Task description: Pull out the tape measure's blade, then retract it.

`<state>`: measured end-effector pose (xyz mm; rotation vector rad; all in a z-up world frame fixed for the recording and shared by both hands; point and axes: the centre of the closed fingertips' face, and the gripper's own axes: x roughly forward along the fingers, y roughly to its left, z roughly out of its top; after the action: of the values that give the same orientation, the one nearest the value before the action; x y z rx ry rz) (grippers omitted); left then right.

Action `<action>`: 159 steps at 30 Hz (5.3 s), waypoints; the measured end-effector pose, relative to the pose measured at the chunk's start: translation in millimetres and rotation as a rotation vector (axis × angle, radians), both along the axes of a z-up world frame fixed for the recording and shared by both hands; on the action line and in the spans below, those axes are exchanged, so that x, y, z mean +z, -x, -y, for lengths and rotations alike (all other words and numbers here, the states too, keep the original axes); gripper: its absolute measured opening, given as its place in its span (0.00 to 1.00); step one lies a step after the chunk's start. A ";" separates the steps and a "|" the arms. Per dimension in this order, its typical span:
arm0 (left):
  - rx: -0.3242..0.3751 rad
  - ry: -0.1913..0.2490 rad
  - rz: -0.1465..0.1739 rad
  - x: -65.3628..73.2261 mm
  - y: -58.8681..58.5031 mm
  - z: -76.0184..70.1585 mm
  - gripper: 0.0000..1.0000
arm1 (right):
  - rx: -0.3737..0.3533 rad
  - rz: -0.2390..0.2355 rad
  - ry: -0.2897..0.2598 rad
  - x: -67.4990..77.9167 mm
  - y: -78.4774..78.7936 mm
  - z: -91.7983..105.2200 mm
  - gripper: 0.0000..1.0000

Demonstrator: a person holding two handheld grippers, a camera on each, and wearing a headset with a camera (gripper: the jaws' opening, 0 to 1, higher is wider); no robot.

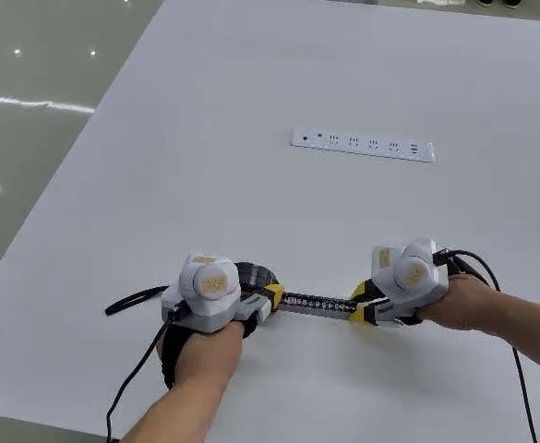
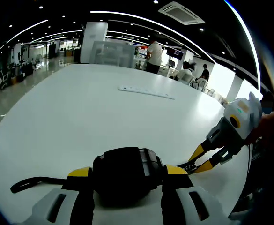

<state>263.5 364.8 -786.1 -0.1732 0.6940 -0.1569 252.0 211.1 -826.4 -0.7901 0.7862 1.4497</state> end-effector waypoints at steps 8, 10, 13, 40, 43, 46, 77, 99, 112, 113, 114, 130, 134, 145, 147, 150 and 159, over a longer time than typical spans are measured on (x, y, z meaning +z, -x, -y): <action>-0.001 0.007 0.001 0.2 0.4 0.3 0.54 | 0.007 -0.003 -0.010 0.7 0.2 -12.5 0.12; -0.002 0.009 0.000 0.3 0.6 0.2 0.54 | 0.009 -0.003 -0.011 0.6 0.3 -15.5 0.12; -0.003 0.009 -0.001 0.3 0.7 0.1 0.54 | 0.010 -0.004 -0.014 0.5 0.5 -19.1 0.12; -0.003 0.024 -0.003 1.1 0.6 -0.8 0.54 | 0.025 -0.014 -0.042 0.0 3.3 -53.4 0.12; -0.004 0.026 -0.004 0.9 0.6 -0.9 0.54 | 0.025 -0.015 -0.045 0.0 3.6 -56.6 0.12; -0.005 0.028 -0.004 1.0 0.6 -0.7 0.54 | 0.028 -0.015 -0.047 0.1 4.0 -60.4 0.12; -0.009 0.040 -0.005 0.8 0.6 -2.0 0.54 | 0.040 -0.013 -0.075 0.3 7.2 -100.7 0.12; -0.007 0.038 -0.003 1.1 1.2 -1.8 0.54 | -0.010 -0.007 -0.061 -0.5 5.7 -106.4 0.12; -0.013 0.025 -0.007 1.1 1.4 -0.8 0.55 | -0.023 -0.010 -0.059 -0.4 6.5 -106.6 0.13; -0.009 0.026 -0.007 0.7 1.1 -1.0 0.56 | -0.021 -0.007 -0.059 -0.3 6.4 -106.5 0.13; -0.008 0.026 -0.007 0.6 1.0 -1.0 0.56 | -0.023 -0.009 -0.059 -0.4 6.1 -106.7 0.13; -0.022 -0.002 0.000 1.3 2.1 0.0 0.59 | -0.068 -0.003 -0.062 -1.1 4.8 -106.7 0.15; -0.033 0.004 -0.003 3.7 2.4 0.0 0.58 | -0.105 -0.026 -0.077 -0.2 5.7 -106.0 0.18; -0.065 0.019 -0.005 8.6 5.2 1.3 0.64 | -0.185 -0.051 -0.089 1.1 7.9 -99.5 0.25; -0.071 0.021 -0.001 11.4 6.0 1.6 0.65 | -0.206 -0.053 -0.091 1.7 7.0 -96.7 0.27; -0.082 0.018 0.001 11.9 7.0 1.5 0.67 | -0.231 -0.056 -0.100 5.0 6.9 -93.7 0.29; -0.123 0.016 0.000 15.7 16.4 1.1 0.74 | -0.289 -0.056 -0.127 17.5 10.1 -86.8 0.37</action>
<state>247.1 363.6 -770.3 -0.1455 0.7036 -0.2806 242.0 297.8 -808.9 -0.5175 0.8071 1.2524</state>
